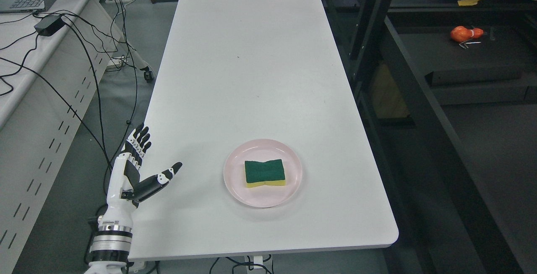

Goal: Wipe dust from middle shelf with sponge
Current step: 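Raise the left hand from beside the table toward the pink plate, then lower the left hand onto the green-yellow sponge and close fingers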

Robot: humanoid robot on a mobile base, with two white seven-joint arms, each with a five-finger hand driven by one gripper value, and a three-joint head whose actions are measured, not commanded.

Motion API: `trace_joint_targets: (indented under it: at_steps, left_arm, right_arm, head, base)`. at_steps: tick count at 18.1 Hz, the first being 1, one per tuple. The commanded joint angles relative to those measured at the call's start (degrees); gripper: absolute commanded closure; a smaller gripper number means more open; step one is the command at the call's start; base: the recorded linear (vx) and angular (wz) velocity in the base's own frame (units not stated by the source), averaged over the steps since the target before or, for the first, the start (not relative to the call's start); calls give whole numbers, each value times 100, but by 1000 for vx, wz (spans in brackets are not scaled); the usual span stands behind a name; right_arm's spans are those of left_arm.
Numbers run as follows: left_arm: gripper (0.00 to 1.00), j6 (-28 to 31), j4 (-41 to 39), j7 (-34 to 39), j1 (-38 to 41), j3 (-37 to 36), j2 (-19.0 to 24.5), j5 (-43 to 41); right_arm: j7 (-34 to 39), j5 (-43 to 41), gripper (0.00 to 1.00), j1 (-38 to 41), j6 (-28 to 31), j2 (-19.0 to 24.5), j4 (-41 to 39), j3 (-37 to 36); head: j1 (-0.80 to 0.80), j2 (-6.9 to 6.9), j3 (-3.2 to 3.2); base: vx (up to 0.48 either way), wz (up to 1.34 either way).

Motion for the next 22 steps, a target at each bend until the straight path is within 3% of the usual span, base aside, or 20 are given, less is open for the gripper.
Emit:
trace_joint_targets:
  at_steps: [1, 4, 6, 8, 12, 15, 22]
  left_arm:
    - [1, -26, 17, -143, -248, 5, 281, 0]
    - [2, -35, 87, -1258, -986, -29, 528, -148]
    - [2, -244, 253, -1812, -1504, -283, 1027, -1688]
    - [4, -1241, 630, -2068, -1978, -782, 1493, -3121]
    - [6, -2310, 720, -2454, -2955, -1776, 1750, -5226]
    - [9, -2654, 720, -3210, -3465, -2418, 2048, -5895]
    - [9, -2689, 720, -3282, -3756, -3553, 2014, -6503]
  right_arm:
    - [2, 0, 0, 1, 3, -100, -100, -1]
    - [2, 0, 0, -8, 3, -100, -100, 8]
    - [2, 0, 0, 1, 3, -100, -100, -1]
    - [2, 0, 0, -8, 3, -100, -100, -1]
    - [2, 0, 0, 1, 3, -100, -100, -1]
    - [2, 0, 0, 1, 3, -100, -100, -1]
    - [2, 0, 0, 1, 3, -100, -100, -1]
  head:
    - [0, 0, 0]
    - [0, 0, 0]
    - [0, 0, 0]
    - [0, 0, 0]
    - [0, 0, 0]
    - [0, 0, 0]
    - [0, 1, 0]
  base:
    - [11, 21]
    - [0, 0]
    - [-2, 25]
    - [0, 0]
    - [0, -8]
    - [0, 0]
    - [0, 0]
